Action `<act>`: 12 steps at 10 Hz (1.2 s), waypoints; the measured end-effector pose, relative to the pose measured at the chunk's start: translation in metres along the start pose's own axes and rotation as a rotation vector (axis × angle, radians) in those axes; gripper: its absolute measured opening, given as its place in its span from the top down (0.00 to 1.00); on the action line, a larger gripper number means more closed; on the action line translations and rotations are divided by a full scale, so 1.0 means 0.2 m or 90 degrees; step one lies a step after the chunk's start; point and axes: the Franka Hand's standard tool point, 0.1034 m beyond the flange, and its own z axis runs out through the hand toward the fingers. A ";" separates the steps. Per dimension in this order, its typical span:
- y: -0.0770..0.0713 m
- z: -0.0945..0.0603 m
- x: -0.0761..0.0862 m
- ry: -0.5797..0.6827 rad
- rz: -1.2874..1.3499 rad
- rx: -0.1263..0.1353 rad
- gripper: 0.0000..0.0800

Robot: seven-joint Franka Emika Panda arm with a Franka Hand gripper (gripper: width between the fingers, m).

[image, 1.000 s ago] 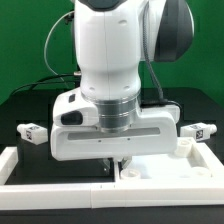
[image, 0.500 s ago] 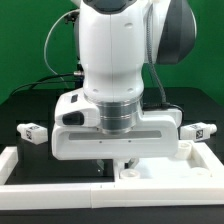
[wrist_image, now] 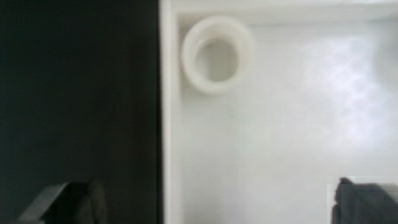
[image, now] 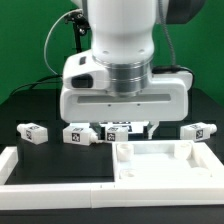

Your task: Assemble one leg

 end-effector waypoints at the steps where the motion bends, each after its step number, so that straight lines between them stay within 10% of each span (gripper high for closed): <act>1: 0.00 0.00 0.00 0.000 0.000 0.000 0.19; 4: 0.00 0.01 0.00 -0.002 0.000 0.000 0.19; 7: 0.04 -0.03 -0.20 -0.021 0.017 0.001 0.19; 12: 0.06 -0.04 -0.20 -0.029 0.008 0.002 0.19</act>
Offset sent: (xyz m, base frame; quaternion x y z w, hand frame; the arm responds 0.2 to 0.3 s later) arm 0.0000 0.0000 0.0000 0.0000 0.0000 0.0000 1.0000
